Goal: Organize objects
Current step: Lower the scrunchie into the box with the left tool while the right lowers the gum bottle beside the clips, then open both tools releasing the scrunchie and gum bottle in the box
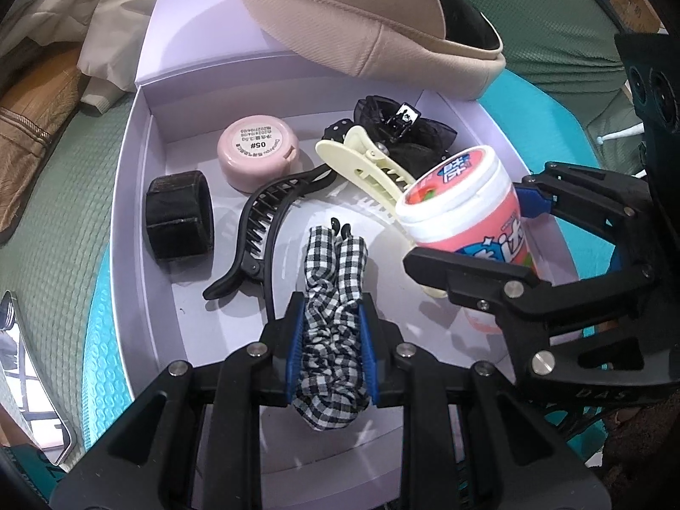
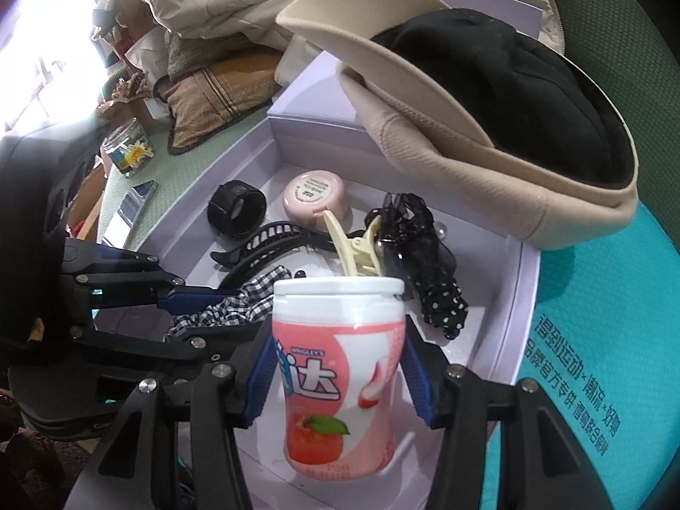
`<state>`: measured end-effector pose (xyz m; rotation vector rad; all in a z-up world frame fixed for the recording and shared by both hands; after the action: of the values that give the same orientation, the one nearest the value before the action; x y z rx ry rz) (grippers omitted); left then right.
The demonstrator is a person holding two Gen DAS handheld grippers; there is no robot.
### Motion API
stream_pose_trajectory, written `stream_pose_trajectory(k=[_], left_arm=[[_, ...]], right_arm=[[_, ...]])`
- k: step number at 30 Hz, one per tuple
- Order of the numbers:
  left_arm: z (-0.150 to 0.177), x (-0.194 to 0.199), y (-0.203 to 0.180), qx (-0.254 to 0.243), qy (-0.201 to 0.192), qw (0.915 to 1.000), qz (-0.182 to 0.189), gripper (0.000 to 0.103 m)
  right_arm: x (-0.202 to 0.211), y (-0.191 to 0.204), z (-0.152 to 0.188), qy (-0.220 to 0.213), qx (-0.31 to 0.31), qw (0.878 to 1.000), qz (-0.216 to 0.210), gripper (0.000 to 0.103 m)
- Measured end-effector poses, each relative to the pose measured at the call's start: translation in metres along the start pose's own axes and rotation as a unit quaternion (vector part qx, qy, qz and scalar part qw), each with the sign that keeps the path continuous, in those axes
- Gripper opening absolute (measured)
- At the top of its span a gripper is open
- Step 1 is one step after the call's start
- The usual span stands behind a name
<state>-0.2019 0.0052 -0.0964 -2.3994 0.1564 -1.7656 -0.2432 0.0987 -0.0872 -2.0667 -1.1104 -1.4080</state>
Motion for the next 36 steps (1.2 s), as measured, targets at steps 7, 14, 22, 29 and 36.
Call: stream_pose_trajectory(k=[7,14,22,29,36], left_arm=[[-0.004,-0.002,0.0,0.006,-0.001,1.0,0.002,0.022],[-0.006,-0.003,-0.002,0.011,-0.001,0.9999,0.001,0.024],[-0.01,-0.005,-0.008,0.008,0.002,0.9999,-0.011,0.027],[-0.014,-0.007,-0.016,0.001,-0.002,0.9997,-0.024,0.032],[-0.021,-0.011,-0.023,0.004,-0.004,0.9993,-0.037,0.045]], right_arm=[[-0.004,-0.003,-0.001,0.004,-0.001,1.0,0.011,0.055],[-0.005,-0.005,-0.001,0.011,0.0,1.0,0.026,0.054],[-0.005,-0.007,-0.001,0.017,-0.005,0.999,0.041,0.055],[-0.001,-0.007,0.0,0.016,-0.004,0.998,0.063,0.058],[0.009,-0.01,0.001,0.002,-0.017,0.998,0.067,0.064]])
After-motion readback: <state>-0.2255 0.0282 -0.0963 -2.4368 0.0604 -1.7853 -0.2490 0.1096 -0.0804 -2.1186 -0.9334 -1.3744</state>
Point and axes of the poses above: each gripper's, at about its wrist camera, not at the fingertips, and x roughly against the way its jaws point, y to its left, z to its underside, the point moved 2 cm from there along -x, roughly the way its jaws point, and after that the axes turned 7 degrees about y, right-handed, at the moved point
